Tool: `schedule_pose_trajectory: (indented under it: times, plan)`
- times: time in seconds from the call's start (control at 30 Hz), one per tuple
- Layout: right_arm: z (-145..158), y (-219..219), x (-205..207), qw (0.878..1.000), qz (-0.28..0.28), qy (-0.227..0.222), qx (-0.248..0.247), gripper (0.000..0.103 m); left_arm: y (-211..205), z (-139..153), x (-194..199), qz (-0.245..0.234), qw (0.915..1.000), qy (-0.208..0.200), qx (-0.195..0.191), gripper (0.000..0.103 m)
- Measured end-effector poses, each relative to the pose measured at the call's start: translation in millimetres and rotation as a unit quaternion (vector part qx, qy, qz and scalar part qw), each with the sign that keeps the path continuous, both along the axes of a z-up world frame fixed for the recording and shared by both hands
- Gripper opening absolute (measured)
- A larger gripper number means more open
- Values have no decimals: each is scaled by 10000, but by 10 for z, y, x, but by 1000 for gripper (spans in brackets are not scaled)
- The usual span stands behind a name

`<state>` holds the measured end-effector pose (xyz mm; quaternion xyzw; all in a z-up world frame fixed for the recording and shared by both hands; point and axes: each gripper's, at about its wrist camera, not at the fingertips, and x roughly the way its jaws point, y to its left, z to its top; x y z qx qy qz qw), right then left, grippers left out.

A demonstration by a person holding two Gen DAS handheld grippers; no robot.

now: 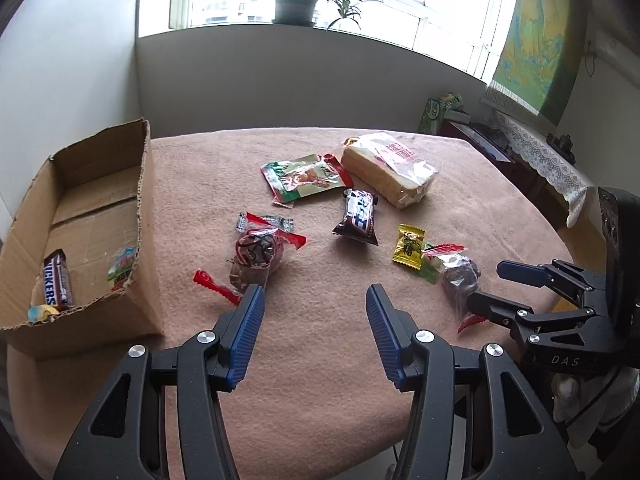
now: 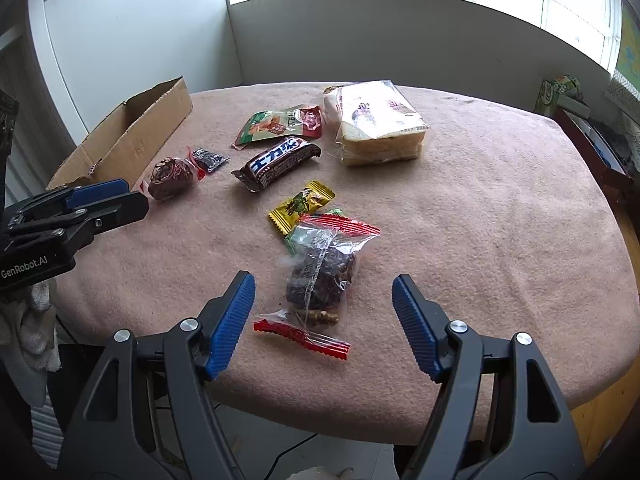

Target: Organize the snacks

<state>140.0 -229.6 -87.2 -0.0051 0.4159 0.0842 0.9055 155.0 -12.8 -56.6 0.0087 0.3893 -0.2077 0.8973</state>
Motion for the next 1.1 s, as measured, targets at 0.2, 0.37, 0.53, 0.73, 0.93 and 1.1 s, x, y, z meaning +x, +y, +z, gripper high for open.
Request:
schedule_pose_trajectory:
  times: [0.2,0.37,0.53,0.73,0.93,1.1]
  plan:
    - [-46,13,65,10000,39,19,-62,74,-299,-36,300,-144,9999,71,62,52]
    - [-50,-16,80,10000,70,29,-11,74,-491,-144,540,-218,9994,286,20,52]
    - [-65,-26,118,9999,116,95,59,74,-605,-227,701,-196,9989,427,35,52]
    - [-103,-21,152,9998,120,155,-6,74,-680,-306,832,-179,9984,523,129,52]
    - [-128,-27,159,9996,154,235,9,56,-714,-334,867,-231,9980,563,198,40]
    - [-109,-77,150,9996,117,248,82,46,-764,-335,874,-264,9978,556,257,28]
